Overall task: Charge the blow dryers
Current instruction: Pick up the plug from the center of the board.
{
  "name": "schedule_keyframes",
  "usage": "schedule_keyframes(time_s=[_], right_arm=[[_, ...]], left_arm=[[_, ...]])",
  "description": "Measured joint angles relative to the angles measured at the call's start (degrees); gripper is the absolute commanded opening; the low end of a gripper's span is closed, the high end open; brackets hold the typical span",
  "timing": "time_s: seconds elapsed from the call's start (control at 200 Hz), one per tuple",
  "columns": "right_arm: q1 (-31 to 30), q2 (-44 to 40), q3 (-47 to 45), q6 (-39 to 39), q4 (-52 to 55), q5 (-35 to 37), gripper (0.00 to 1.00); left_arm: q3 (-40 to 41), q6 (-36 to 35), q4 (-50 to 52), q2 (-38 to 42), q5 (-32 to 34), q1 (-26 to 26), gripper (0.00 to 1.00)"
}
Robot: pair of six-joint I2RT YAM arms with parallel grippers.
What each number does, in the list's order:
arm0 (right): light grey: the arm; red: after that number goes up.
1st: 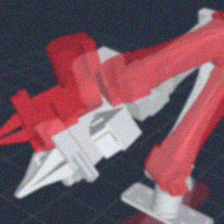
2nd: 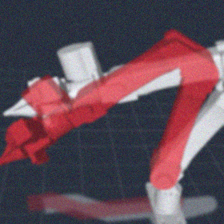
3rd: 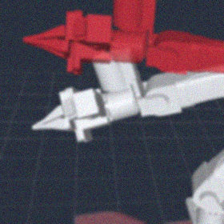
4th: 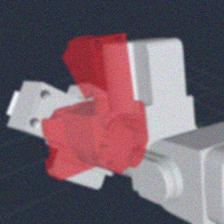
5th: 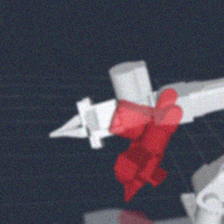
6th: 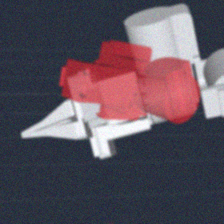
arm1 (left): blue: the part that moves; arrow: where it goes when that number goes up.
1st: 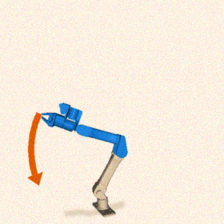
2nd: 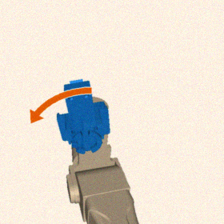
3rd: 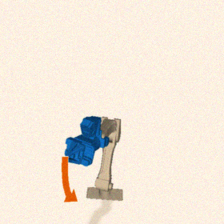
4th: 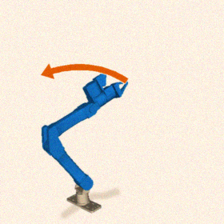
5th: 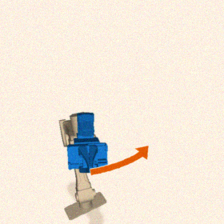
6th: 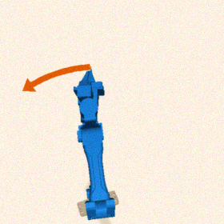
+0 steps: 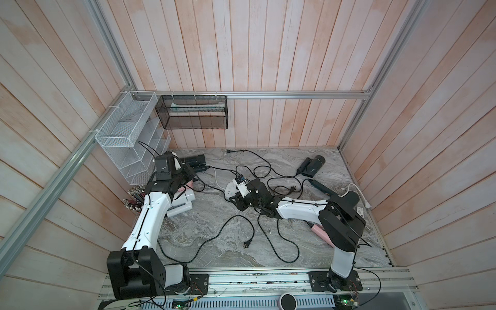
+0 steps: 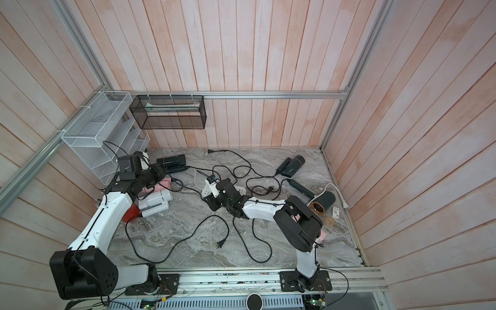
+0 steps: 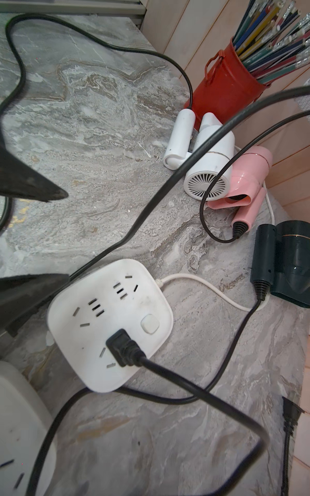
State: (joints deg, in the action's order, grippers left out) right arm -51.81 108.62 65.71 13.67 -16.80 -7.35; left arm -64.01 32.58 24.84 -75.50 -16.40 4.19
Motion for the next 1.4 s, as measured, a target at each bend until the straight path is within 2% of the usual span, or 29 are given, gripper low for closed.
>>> schedule_keyframes(time_s=[0.285,0.405,0.505,0.525,0.635,0.83,0.905,1.08,1.16,1.315,1.4], right_arm=[[0.0,6.7,5.8,-1.4,-0.6,-0.7,0.46],[0.0,9.0,9.6,-1.7,-0.9,-0.9,0.43],[0.0,10.8,12.0,-1.6,-1.2,-1.3,0.37],[0.0,11.2,12.3,-1.7,-1.2,-1.4,0.32],[0.0,12.5,13.5,-1.5,-1.3,-1.5,0.20],[0.0,12.6,13.5,-1.2,-1.4,-1.1,0.06],[0.0,12.1,13.5,-1.1,-1.2,-0.4,0.04],[0.1,9.1,13.5,-0.3,-1.2,0.0,0.02],[0.4,7.4,13.5,0.2,-1.2,-0.2,0.03],[1.0,5.9,14.8,1.7,-1.1,-1.9,0.02],[1.2,5.9,15.9,2.6,-0.9,-3.2,0.02]], left_arm=[[0.0,0.2,0.0,0.0,-0.7,0.0,0.06],[0.0,0.2,0.0,0.0,-1.0,0.0,0.07],[0.0,0.2,0.1,0.0,-1.2,0.0,0.07],[0.0,0.2,0.1,0.0,-1.2,0.0,0.07],[0.0,0.2,0.1,0.0,-1.2,0.0,0.07],[0.0,0.2,0.1,0.0,-1.6,0.0,0.10],[0.1,0.1,-0.2,0.1,-2.2,0.0,0.15],[1.7,-1.5,-1.4,3.4,-4.7,0.0,0.41],[3.3,-2.4,-2.0,7.1,-5.4,0.0,0.49],[7.3,-3.9,-2.8,15.6,-7.0,-0.9,0.52],[9.5,-4.7,-3.1,18.7,-7.8,-3.6,0.52]])
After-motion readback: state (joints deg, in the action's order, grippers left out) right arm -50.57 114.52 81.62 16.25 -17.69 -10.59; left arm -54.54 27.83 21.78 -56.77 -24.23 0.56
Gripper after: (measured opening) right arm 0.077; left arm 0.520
